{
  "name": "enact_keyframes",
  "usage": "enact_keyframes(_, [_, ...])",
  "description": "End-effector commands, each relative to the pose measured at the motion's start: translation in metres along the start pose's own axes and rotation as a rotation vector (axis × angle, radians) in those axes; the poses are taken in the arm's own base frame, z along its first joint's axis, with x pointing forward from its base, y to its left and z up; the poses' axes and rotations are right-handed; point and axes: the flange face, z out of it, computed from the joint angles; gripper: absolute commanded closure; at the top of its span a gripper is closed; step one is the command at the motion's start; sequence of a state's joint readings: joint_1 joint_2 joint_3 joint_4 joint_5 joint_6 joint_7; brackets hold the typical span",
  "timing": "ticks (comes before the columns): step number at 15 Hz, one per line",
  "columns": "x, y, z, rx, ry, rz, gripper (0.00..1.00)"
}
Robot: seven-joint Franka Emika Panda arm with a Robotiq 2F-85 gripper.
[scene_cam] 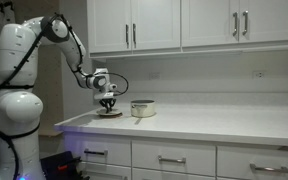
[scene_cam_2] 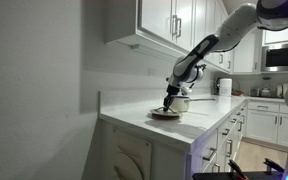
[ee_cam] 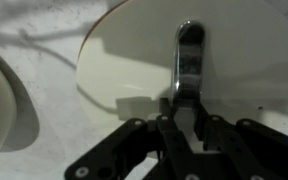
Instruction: Remove the lid from the white pot
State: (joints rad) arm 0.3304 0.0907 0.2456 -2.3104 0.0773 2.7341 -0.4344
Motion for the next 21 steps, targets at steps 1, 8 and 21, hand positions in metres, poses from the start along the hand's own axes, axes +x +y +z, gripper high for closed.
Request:
enact_keyframes(1, [0.013, 0.003, -0.006, -0.021, 0.027, 0.016, 0.94])
enact_keyframes(8, [0.014, 0.005, -0.004, -0.031, 0.029, 0.012, 0.94])
enact_keyframes(21, [0.021, 0.014, -0.018, -0.072, 0.061, 0.030, 0.00])
